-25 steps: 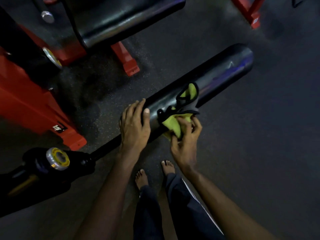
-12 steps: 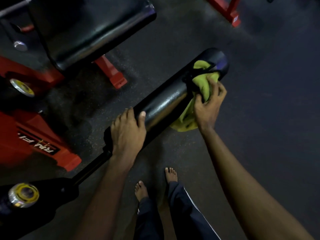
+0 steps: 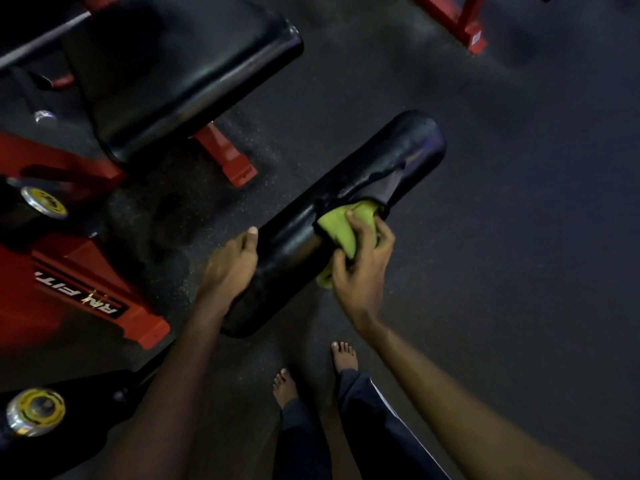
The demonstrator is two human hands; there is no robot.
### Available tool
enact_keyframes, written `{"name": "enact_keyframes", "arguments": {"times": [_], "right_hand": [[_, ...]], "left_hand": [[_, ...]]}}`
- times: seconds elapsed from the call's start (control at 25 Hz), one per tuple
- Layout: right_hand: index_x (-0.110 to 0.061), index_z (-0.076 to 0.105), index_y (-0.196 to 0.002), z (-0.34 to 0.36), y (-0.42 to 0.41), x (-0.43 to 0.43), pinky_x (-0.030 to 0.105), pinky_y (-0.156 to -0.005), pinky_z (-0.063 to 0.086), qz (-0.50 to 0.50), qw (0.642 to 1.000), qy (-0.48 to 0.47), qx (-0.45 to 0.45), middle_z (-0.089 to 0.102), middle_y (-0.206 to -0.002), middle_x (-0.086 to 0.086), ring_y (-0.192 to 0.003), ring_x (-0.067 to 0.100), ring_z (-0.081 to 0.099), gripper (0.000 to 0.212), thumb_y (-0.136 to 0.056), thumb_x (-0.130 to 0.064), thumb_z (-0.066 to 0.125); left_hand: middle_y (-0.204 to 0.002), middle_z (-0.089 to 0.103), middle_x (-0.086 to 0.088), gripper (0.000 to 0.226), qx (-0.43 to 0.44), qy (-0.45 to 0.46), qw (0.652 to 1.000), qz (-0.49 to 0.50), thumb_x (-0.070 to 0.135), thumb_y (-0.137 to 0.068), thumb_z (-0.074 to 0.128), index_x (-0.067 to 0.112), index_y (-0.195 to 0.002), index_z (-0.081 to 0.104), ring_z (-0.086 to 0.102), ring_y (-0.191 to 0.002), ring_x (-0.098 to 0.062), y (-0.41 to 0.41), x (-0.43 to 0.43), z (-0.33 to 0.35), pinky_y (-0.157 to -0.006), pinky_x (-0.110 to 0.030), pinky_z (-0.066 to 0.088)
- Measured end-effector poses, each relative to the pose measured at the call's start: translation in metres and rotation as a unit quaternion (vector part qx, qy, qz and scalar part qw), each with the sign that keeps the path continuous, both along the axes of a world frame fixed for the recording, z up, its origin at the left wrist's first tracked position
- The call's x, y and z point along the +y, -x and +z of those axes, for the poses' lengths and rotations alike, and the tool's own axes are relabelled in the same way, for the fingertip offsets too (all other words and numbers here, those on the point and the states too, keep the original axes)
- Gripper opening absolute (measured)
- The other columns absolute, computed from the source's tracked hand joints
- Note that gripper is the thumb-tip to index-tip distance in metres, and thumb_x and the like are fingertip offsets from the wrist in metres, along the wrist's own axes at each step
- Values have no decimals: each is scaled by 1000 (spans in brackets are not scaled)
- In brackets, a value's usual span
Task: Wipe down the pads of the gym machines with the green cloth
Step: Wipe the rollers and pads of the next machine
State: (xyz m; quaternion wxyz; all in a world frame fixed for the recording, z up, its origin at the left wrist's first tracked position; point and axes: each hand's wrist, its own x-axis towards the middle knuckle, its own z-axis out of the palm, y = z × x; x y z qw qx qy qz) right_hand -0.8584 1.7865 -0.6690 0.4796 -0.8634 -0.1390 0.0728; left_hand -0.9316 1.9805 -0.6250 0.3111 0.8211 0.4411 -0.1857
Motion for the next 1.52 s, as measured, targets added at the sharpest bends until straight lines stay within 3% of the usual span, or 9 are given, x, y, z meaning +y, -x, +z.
{"name": "enact_keyframes", "arguments": {"times": [0.16, 0.28, 0.4, 0.6, 0.84, 0.96, 1.16, 1.36, 1.52], "right_hand": [[-48, 39, -141, 0, 74, 8, 24, -111, 35, 24, 998, -17, 55, 25, -150, 4, -139, 24, 36, 69, -86, -12, 62], [-55, 33, -143, 3, 125, 12, 34, -114, 39, 103, 988, 6, 116, 19, -150, -6, -137, 13, 32, 71, -90, -17, 60], [-49, 39, -143, 8, 159, 20, 44, -113, 39, 135, 983, 17, 124, 24, -144, -6, -135, 18, 36, 61, -89, -28, 56], [-47, 52, -142, 33, 141, 7, 38, -114, 39, 197, 967, 48, 152, 31, -142, -12, -137, 12, 35, 54, -88, -39, 59], [-24, 69, -126, 85, 58, 7, 28, -103, 47, 68, 989, 20, 132, 55, -128, -8, -113, -3, 51, 50, -85, -48, 54], [-18, 70, -122, 122, 17, 7, 32, -101, 48, 24, 994, 11, 104, 61, -121, -2, -108, 4, 55, 41, -89, -38, 59], [-16, 67, -127, 214, -41, 8, 28, -96, 43, 4, 999, 2, 53, 65, -126, 5, -115, 14, 57, 32, -97, -22, 60], [-30, 72, -114, 312, -98, -8, 31, -87, 56, 10, 998, -28, 59, 74, -91, -16, -90, 4, 70, 28, -93, -28, 54], [-35, 72, -111, 376, -145, -28, 32, -87, 55, -13, 998, -54, 20, 74, -92, -10, -91, 12, 69, 27, -90, -33, 55]], "left_hand": [[-154, 46, -6, 58, 7, 77, 997, -11, 60, -104, 25, 30, -147, 48, 42, -140, -31, 2, 24, -11, -114, -42, 30], [-152, 49, -5, 58, -13, 92, 996, 0, 63, -102, 28, 31, -144, 52, 45, -139, -31, 5, 30, -18, -116, -43, 33], [-145, 55, -3, 58, -51, 141, 987, 52, 64, -101, 32, 28, -139, 58, 50, -134, -28, 8, 34, -26, -116, -43, 35], [-119, 72, -4, 64, -126, 312, 930, 145, 78, -84, 44, 28, -110, 74, 67, -111, -22, 14, 51, -42, -106, -46, 48], [-122, 69, -2, 45, -172, 248, 949, 86, 66, -86, 43, 32, -93, 72, 62, -118, -18, -3, 51, 18, -112, -40, 41], [-118, 71, 1, 45, -200, 218, 954, 49, 66, -85, 45, 32, -94, 73, 62, -118, -16, -19, 43, 78, -113, -40, 40], [-113, 72, 5, 39, -256, 147, 955, -22, 65, -89, 51, 36, -100, 75, 65, -112, -19, -45, 37, 181, -103, -39, 50], [-111, 69, 4, 26, -337, 36, 935, -105, 29, -99, 59, 20, -122, 69, 61, -101, -9, -72, 22, 280, -84, -22, 41], [-112, 72, 6, 27, -374, 16, 919, -121, 28, -94, 62, 21, -120, 69, 66, -106, -8, -102, 19, 333, -100, -30, 50]]}}
